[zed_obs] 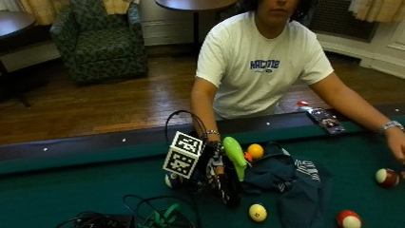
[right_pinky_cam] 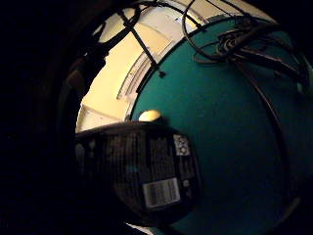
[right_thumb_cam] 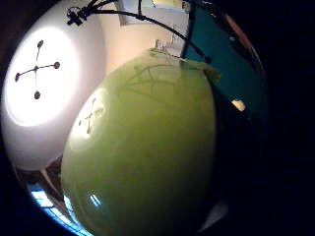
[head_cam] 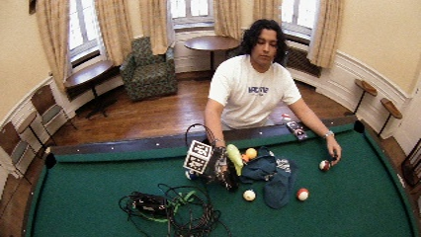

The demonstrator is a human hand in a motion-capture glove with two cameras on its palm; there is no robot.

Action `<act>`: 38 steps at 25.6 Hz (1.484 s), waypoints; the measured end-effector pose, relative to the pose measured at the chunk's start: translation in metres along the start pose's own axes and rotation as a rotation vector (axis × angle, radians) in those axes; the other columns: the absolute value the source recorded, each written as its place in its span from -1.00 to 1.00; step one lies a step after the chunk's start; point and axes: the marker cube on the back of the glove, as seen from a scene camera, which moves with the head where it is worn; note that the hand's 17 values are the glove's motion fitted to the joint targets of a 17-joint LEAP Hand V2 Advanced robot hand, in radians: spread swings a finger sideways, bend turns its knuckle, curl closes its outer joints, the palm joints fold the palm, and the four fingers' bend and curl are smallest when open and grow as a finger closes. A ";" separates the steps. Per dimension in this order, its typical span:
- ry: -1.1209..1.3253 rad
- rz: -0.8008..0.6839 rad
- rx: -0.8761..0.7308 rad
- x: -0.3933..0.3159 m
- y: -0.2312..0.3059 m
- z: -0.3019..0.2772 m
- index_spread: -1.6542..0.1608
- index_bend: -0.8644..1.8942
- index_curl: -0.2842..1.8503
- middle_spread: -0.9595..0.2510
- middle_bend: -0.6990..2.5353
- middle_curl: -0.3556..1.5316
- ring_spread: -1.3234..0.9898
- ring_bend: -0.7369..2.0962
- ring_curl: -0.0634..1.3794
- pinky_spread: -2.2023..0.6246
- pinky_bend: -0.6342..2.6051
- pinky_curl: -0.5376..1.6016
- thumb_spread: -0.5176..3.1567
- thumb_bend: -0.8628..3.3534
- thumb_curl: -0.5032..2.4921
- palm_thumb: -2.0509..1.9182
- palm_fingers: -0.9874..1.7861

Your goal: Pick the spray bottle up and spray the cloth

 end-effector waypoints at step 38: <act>0.098 -0.150 0.041 -0.080 -0.018 -0.066 0.55 -0.10 -0.29 0.28 -0.19 -0.05 -0.03 0.00 -0.30 0.35 -0.41 -0.15 -0.46 -0.60 -0.24 0.50 0.75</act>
